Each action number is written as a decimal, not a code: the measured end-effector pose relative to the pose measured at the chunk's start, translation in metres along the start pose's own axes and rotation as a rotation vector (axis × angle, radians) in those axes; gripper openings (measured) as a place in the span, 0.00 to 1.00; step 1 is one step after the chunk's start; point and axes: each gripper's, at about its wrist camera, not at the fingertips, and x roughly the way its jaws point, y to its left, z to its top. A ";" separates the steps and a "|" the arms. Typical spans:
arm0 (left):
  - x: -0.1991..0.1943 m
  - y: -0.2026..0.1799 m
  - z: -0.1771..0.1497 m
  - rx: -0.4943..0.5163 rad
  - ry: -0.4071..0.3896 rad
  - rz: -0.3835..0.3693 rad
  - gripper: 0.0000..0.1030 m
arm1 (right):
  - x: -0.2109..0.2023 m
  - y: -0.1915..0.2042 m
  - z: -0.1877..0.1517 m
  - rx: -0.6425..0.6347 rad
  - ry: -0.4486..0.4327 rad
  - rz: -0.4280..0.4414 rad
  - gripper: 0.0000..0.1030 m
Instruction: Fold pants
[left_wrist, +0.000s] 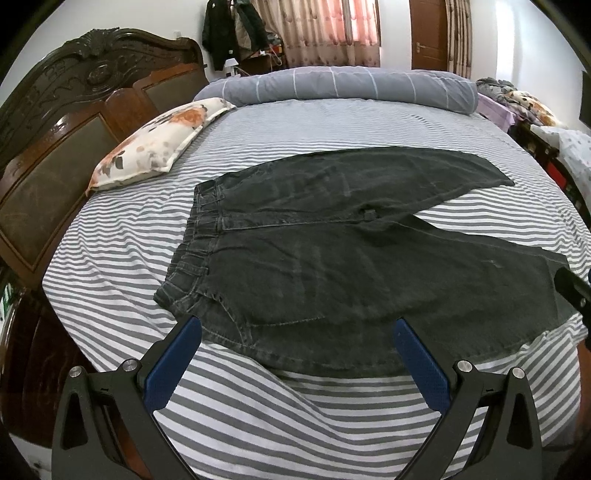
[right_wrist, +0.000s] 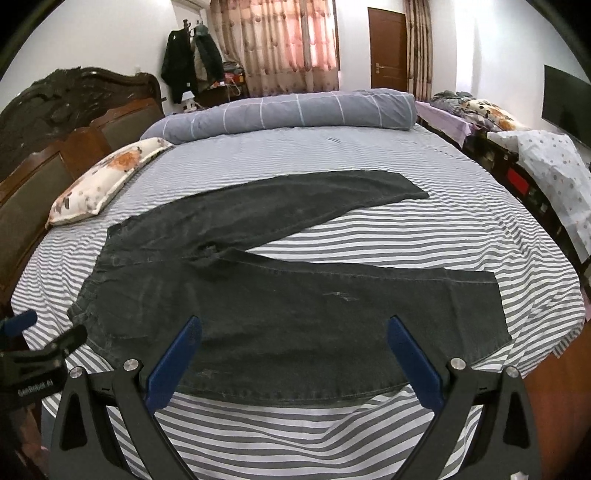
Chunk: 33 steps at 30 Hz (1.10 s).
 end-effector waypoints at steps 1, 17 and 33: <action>0.003 0.002 0.002 -0.003 0.003 -0.006 1.00 | 0.001 0.000 0.000 0.000 0.004 0.003 0.97; 0.092 0.149 0.102 -0.224 0.026 -0.155 0.64 | 0.058 0.014 0.016 -0.023 0.134 0.057 0.97; 0.250 0.241 0.157 -0.336 0.013 -0.424 0.41 | 0.156 0.054 0.045 -0.081 0.258 0.033 0.97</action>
